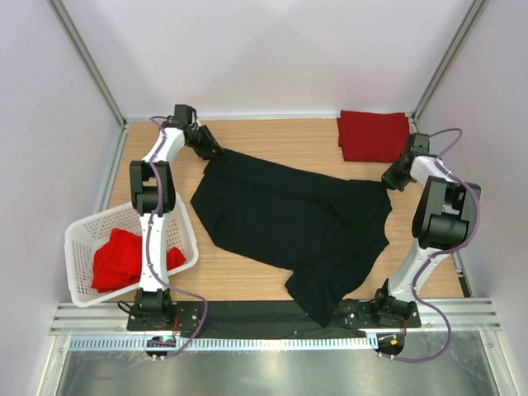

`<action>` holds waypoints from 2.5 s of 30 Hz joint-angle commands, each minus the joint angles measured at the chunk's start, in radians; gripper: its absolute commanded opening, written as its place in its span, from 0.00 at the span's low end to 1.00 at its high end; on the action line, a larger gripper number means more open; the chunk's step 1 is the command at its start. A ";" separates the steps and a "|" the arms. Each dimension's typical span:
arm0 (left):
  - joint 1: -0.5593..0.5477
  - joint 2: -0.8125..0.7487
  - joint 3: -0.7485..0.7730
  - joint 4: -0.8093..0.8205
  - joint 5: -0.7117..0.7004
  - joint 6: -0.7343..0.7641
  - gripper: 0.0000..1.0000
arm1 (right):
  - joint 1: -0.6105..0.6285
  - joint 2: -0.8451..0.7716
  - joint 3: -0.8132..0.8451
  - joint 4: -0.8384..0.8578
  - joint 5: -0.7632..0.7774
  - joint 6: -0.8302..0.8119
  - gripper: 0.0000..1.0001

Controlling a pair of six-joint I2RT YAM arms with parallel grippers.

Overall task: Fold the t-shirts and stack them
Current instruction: Fold the tshirt

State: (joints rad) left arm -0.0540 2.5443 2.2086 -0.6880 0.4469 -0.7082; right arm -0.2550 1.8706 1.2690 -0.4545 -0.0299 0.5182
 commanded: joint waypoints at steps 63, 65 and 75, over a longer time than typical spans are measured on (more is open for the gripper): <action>-0.385 -0.943 -0.917 -0.085 -0.240 0.059 0.47 | 0.649 -0.130 -0.086 -0.144 0.215 -0.138 0.22; -0.385 -0.941 -0.911 -0.087 -0.237 0.061 0.47 | 0.651 -0.119 -0.076 -0.147 0.238 -0.145 0.22; -0.385 -0.918 -0.860 -0.119 -0.234 0.092 0.47 | 0.651 -0.080 -0.060 -0.151 0.242 -0.150 0.29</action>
State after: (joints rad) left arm -0.4419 1.6333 1.3025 -0.8059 0.1947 -0.6422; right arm 0.3916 1.7943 1.1755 -0.6083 0.1810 0.3866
